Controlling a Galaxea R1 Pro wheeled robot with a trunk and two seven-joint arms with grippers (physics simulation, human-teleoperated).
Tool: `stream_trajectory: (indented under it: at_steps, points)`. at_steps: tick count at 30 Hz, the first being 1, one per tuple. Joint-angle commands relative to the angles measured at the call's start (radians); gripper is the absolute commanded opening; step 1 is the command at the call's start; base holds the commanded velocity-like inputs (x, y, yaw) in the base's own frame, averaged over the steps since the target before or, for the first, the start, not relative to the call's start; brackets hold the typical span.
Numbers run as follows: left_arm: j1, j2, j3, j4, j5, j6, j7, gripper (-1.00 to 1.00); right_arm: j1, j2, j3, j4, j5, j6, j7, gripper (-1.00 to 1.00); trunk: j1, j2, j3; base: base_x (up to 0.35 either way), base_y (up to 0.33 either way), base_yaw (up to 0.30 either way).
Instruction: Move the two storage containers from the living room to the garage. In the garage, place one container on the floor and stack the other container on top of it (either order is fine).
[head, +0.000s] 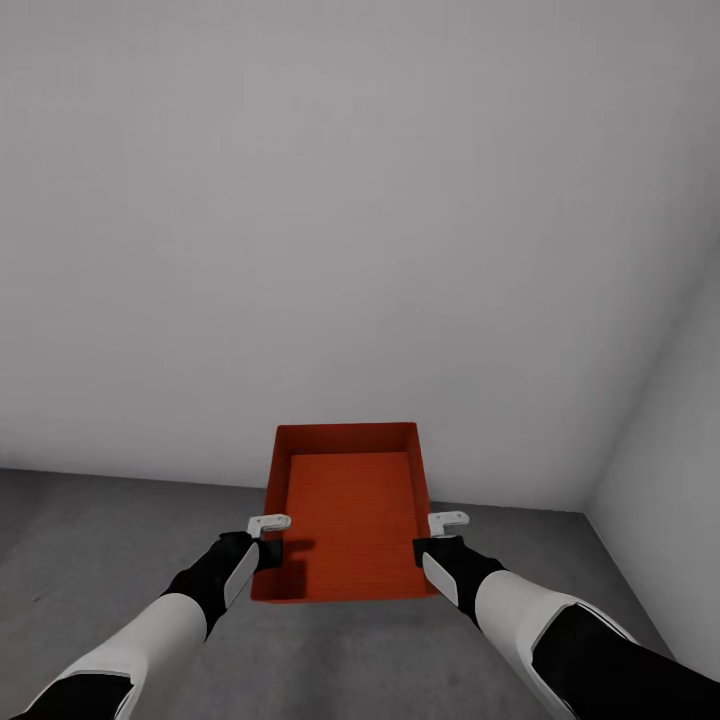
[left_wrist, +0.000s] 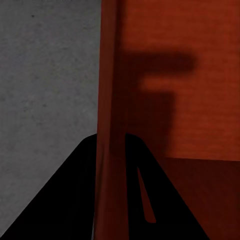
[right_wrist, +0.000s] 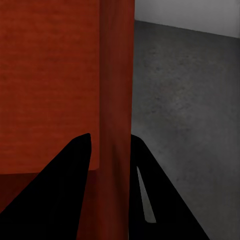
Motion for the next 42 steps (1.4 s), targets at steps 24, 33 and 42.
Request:
stream_trajectory:
  at_steps: [24, 33, 42]
  points:
    - [0.000, -0.016, 0.003, -0.001, -0.023, 0.009, 0.011, -1.00, -0.001, 0.002, -0.007, -0.027, 0.022, 0.008, -0.056, -1.00, 0.001, -0.002, -0.002, 0.000, 0.000, 0.000]
    - [0.000, -0.016, 0.003, -0.001, -0.023, 0.010, 0.009, -1.00, -0.001, 0.001, -0.007, -0.027, 0.022, 0.008, -0.056, -1.00, 0.001, -0.002, -0.002, 0.000, 0.000, 0.000]
    - [0.000, -0.016, 0.003, -0.001, -0.023, 0.012, 0.009, -1.00, -0.001, 0.002, -0.007, -0.027, 0.022, 0.008, -0.056, -1.00, 0.016, -0.030, -0.015, 0.000, 0.000, 0.000]
